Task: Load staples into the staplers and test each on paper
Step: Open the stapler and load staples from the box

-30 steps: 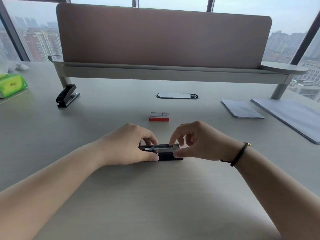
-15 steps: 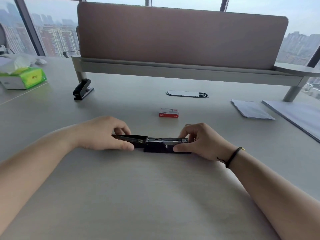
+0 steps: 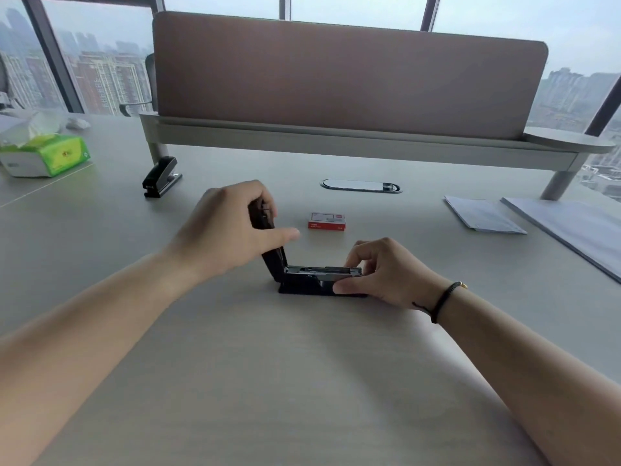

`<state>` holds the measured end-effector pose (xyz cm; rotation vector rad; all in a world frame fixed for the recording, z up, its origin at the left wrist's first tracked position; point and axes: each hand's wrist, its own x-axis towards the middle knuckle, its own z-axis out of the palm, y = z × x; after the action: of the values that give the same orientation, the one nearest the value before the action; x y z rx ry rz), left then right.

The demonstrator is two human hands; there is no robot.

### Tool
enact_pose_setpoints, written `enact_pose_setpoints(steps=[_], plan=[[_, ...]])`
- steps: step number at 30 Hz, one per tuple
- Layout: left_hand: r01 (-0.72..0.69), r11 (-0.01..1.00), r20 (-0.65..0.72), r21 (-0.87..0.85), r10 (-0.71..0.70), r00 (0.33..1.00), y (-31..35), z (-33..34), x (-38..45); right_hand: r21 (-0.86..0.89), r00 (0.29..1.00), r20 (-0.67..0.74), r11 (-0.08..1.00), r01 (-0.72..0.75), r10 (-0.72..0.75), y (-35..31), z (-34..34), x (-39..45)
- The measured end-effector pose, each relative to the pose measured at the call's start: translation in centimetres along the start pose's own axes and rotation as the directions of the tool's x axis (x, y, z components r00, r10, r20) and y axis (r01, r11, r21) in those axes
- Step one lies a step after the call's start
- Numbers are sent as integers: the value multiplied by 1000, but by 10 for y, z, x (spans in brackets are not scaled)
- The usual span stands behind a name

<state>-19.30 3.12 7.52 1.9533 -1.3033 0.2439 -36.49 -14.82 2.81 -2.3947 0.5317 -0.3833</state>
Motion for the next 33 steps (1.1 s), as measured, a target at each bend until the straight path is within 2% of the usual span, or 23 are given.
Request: enact_pose_setpoints(steps=[3,6,8,12,15,17,19,22,33], plan=[[-159,987,80,-15,160,984,24,24,3,19,1000,-3,1000,5,-5,1,1,1],[-190,981,236,-49,196,952,18,51,2,52,1000,0,999,-3,3,4,1,1],[-195,979,289,-68,206,935,4,60,-2,64,999,-13,998,-28,29,6,1,1],[-143,977,317,-155,186,930,-18,64,-11,88,999,13,996,-32,31,9,-4,1],[-59,976,347,-211,131,929,-21,67,-15,269,1000,-7,963,14,-13,9,-10,-3],[-41,969,368,-243,132,921,-20,69,-15,351,998,-48,936,-13,32,11,-11,-5],[-21,962,381,-272,128,916,-21,70,-14,363,994,-76,931,-41,74,12,-11,-5],[5,961,397,-277,109,911,-23,71,-14,404,996,-72,914,-25,59,10,-11,-4],[47,963,413,-264,69,908,-18,69,-16,363,997,-36,930,-55,74,12,-13,-6]])
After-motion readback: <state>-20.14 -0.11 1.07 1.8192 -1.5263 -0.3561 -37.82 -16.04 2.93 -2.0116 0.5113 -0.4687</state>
